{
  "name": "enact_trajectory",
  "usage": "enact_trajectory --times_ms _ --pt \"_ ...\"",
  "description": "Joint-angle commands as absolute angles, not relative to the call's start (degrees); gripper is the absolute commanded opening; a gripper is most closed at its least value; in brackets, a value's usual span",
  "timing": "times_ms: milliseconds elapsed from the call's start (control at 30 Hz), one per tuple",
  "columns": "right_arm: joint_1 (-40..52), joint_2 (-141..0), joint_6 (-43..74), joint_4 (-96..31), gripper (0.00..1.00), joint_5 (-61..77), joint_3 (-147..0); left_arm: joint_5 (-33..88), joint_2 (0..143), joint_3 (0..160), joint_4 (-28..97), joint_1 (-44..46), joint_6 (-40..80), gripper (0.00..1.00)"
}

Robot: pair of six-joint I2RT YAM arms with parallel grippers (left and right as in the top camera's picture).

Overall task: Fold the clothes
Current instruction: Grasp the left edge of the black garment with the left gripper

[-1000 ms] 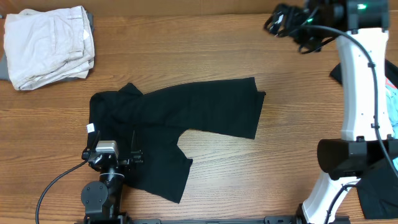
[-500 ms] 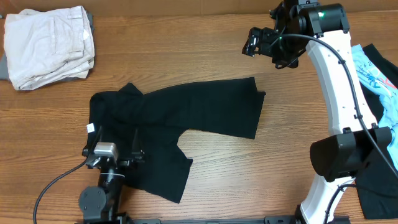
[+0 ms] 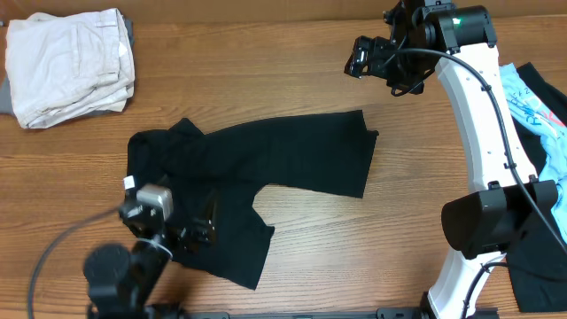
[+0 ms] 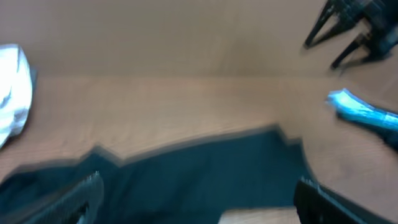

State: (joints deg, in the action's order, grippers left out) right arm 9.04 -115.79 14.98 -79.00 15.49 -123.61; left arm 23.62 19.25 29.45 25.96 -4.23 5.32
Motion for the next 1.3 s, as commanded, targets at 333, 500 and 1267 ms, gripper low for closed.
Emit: enact_trajectory --times_ms 333,500,1267 --pt "9.0 -115.0 15.1 -78.7 1.0 15.1 -123.5 27.4 52.9 51.3 43.6 -4.6 3.1 1.0" --pt "9.0 -115.0 15.0 -78.7 1.0 15.1 -123.5 21.7 60.1 51.3 47.9 -4.6 16.5 1.0" --pt "9.0 -115.0 15.0 -78.7 1.0 15.1 -123.5 18.6 89.3 51.3 47.9 19.2 22.8 1.0"
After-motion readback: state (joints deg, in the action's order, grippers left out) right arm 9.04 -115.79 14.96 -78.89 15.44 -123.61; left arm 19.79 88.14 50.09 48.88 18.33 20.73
